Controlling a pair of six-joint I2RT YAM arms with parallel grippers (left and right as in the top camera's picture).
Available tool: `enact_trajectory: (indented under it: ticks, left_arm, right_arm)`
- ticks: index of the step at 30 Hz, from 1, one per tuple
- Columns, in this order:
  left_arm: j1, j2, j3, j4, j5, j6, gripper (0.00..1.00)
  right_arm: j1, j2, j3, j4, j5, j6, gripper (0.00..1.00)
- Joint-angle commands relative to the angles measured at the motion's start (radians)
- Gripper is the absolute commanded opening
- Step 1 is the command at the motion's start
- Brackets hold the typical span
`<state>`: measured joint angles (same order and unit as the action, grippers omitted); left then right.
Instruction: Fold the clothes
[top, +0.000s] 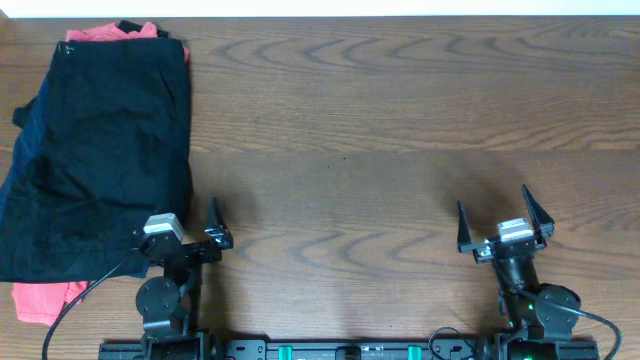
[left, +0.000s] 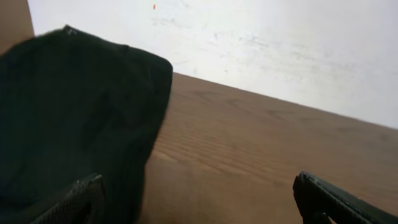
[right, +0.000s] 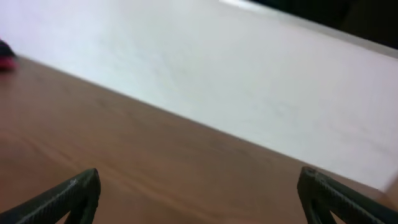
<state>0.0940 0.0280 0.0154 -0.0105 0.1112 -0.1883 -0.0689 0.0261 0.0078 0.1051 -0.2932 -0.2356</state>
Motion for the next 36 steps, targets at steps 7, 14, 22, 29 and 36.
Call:
enact_trajectory:
  ticks: [7,14,22,29,36]
  left_arm:
    - [-0.006,0.133,0.224,-0.149,0.058,-0.063,0.98]
    - [-0.006,0.468,0.537,-0.299,0.065,-0.057,0.98]
    - [-0.006,0.821,0.926,-0.513,0.065,-0.055,0.98]
    - [-0.006,1.106,1.278,-0.800,0.133,0.051,0.98]
    - [-0.006,1.231,1.374,-0.864,0.133,0.053,0.98]
  right_arm:
    - [0.010,0.153,0.178,0.007,-0.128,0.093,0.99]
    - [0.010,0.523,0.445,0.008,-0.238,0.092,0.99]
    - [0.010,0.906,0.799,-0.085,-0.382,0.113,0.99]
    - [0.010,1.170,1.112,-0.420,-0.354,0.116,0.99]
    - [0.010,1.398,1.339,-0.728,-0.306,0.116,0.99]
